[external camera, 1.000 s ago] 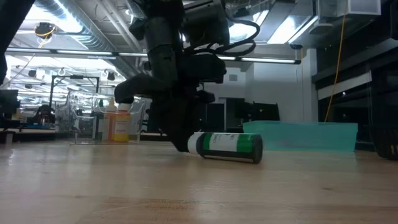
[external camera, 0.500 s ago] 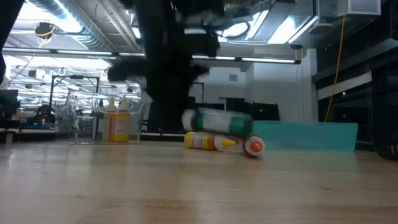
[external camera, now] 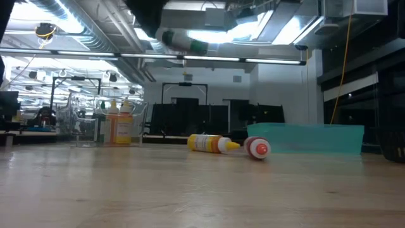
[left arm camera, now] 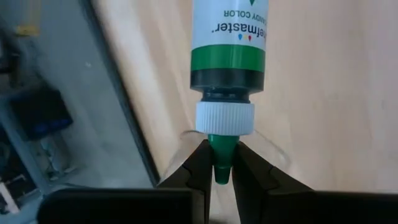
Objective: Pick & Place Food Item
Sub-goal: Put the green food coloring bottle into the transparent bin
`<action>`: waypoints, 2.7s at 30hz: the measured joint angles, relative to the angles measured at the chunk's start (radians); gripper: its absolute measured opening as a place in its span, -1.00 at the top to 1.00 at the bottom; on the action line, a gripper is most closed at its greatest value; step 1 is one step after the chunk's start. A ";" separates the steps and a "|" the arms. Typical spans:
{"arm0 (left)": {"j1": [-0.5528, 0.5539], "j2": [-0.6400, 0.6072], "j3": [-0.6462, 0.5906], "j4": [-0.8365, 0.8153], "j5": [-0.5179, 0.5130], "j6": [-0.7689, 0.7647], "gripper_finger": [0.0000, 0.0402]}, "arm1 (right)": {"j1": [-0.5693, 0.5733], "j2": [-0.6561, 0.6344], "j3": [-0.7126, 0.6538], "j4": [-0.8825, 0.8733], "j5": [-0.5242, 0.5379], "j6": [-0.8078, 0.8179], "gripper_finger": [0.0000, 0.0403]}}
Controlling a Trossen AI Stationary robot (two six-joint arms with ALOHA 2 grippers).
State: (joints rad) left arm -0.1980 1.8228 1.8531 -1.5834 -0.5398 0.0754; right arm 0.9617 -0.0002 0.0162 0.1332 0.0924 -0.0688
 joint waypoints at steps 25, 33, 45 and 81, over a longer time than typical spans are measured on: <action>0.049 -0.092 -0.168 0.012 0.067 -0.147 0.83 | 0.000 0.000 0.000 -0.017 -0.030 -0.073 -0.28; -0.020 -0.241 -0.133 0.193 -0.043 -0.291 0.83 | 0.000 0.000 0.000 -0.017 -0.030 -0.073 -0.28; -0.314 -0.589 -0.352 0.723 -0.793 -0.343 0.83 | 0.000 0.000 0.000 -0.017 -0.033 -0.073 -0.28; 0.061 -0.467 -0.389 0.370 -0.622 0.436 0.83 | 0.000 0.000 0.000 -0.016 -0.029 0.017 -0.28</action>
State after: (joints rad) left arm -0.1367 1.3554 1.4639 -1.2137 -1.1613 0.5115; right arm 0.9616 -0.0002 0.0162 0.1177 0.0631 -0.0521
